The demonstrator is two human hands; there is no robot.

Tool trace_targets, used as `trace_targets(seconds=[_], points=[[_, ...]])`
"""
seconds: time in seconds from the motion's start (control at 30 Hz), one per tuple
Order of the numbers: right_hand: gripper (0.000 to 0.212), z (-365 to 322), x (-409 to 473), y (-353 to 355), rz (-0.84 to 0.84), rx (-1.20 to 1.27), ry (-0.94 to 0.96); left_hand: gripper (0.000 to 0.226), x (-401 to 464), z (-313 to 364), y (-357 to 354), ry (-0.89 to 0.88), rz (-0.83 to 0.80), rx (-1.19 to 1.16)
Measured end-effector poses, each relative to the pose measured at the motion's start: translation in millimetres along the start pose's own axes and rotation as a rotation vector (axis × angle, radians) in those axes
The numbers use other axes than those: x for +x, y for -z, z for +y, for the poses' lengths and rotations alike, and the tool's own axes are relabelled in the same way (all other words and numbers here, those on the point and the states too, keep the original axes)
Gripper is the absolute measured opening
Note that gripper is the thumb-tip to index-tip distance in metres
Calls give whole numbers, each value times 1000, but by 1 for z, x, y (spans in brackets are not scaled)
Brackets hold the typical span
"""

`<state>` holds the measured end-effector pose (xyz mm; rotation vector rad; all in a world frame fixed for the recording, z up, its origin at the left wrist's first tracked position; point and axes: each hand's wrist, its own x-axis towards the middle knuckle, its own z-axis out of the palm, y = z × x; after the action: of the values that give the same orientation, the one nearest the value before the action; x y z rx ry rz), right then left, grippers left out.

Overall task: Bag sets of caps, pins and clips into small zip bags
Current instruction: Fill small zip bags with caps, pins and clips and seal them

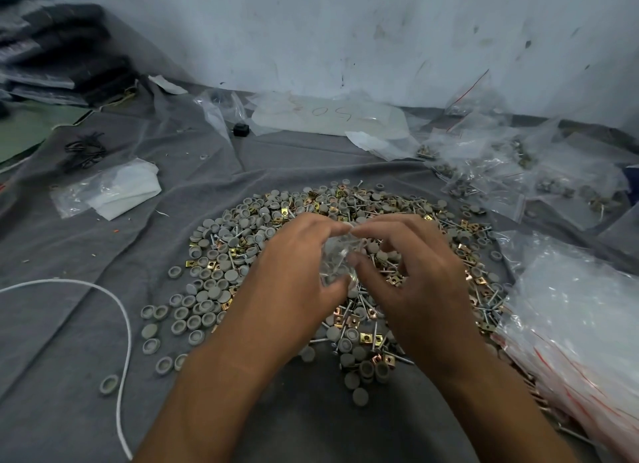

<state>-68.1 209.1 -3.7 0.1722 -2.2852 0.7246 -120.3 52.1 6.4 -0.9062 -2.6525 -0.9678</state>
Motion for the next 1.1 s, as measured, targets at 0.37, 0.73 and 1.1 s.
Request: trace_targets(seconds=[0.37,0.73,1.1], points=[[17,17,7,11,13,-115,98,73,-3,7,11,-102,-35,18],[28,2,9,27,240,526,-184,28,1,11,21,105,299,-730],[42,-1,9,23,132,877,-382,36,6,9,23,184,270,-1015]])
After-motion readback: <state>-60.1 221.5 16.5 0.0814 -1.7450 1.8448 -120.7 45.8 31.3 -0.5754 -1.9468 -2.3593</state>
